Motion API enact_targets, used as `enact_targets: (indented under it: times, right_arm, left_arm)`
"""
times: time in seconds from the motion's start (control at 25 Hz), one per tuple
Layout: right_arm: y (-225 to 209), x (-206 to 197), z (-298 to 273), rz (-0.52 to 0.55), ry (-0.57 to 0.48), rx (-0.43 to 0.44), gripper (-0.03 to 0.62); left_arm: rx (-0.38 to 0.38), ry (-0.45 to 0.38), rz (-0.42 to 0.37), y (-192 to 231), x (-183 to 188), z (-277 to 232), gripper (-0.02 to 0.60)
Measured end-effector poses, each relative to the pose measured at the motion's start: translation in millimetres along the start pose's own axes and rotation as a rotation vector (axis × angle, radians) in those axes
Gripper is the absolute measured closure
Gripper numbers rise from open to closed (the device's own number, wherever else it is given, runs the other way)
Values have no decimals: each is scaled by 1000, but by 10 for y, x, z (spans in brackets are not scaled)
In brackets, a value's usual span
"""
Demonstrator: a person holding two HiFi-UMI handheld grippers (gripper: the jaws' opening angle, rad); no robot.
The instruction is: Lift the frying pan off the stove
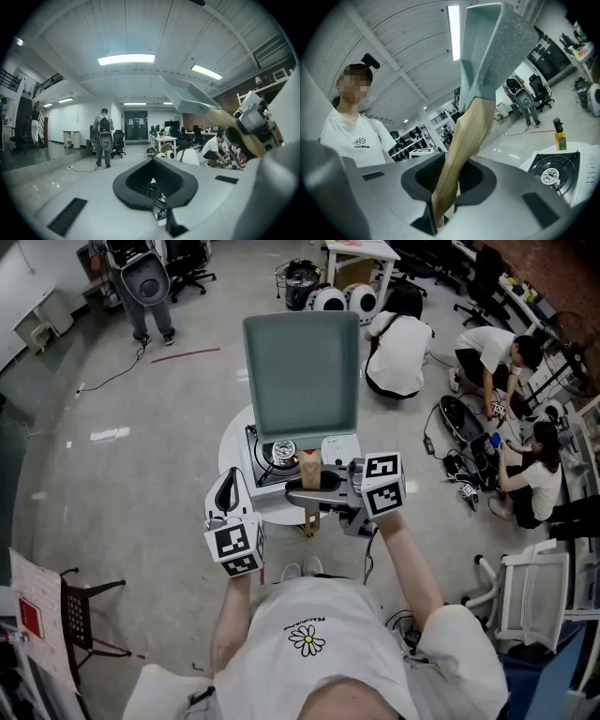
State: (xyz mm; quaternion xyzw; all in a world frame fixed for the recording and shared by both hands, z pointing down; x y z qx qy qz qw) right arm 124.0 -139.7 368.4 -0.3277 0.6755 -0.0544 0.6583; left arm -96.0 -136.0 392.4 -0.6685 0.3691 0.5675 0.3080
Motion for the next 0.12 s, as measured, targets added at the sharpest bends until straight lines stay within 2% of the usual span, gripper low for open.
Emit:
enact_targets:
  times: [0.12]
  right_arm:
    - [3, 47, -41, 1, -2, -2, 538]
  left_arm:
    - [-6, 3, -1, 61, 29, -12, 582]
Point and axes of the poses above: the fingertips, and each gripper's own axes: z backward along the fingers, y to its left, x out of its top, the point moved 10 cm from there along z, backward along the fingers, and after that the axes turned 14 degrees about -x, right-handed, at the moved point
